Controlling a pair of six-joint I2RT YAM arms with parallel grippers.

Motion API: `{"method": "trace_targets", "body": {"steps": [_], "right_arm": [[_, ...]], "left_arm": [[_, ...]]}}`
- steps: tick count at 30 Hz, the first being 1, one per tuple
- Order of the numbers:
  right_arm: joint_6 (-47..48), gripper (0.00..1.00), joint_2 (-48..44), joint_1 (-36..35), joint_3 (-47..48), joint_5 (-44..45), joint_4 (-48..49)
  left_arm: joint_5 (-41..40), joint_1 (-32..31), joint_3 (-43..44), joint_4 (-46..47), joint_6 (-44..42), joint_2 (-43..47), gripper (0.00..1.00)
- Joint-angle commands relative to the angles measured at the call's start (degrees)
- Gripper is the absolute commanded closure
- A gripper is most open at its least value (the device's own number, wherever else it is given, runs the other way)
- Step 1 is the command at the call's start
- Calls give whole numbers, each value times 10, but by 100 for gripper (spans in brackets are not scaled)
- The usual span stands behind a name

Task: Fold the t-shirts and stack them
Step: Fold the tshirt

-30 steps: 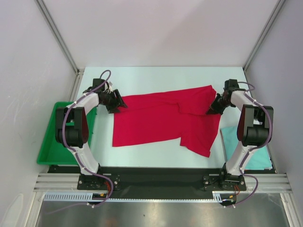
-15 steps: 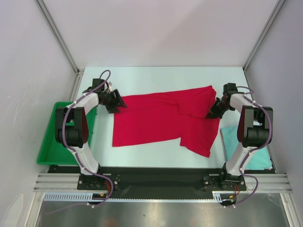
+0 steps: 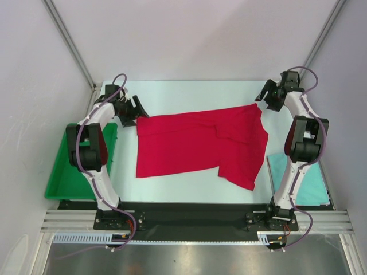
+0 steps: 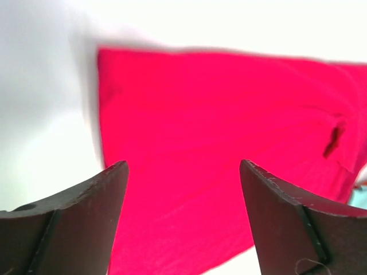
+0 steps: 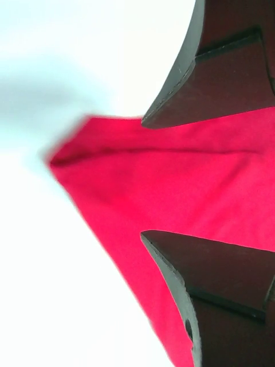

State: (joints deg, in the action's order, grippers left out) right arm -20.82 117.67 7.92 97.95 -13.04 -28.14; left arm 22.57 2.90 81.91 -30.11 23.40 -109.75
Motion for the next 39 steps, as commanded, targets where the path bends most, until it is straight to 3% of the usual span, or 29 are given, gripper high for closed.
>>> {"method": "trace_targets", "body": {"steps": [1, 10, 16, 29, 34, 39], "right_arm": [[23, 23, 55, 17, 62, -20, 9], [59, 23, 140, 21, 134, -81, 8], [77, 24, 181, 22, 166, -111, 7], [83, 39, 216, 22, 189, -132, -2], [83, 42, 223, 22, 195, -142, -6], [81, 47, 232, 22, 191, -140, -6]], "left_arm": [[-28, 10, 48, -19, -25, -35, 17], [-46, 20, 101, -8, -27, -121, 30], [-46, 19, 127, 0, -13, -151, 29], [-36, 20, 117, 13, -4, -164, 42], [-36, 19, 120, 18, 0, -172, 49], [-34, 20, 135, 21, 2, -186, 67]]}}
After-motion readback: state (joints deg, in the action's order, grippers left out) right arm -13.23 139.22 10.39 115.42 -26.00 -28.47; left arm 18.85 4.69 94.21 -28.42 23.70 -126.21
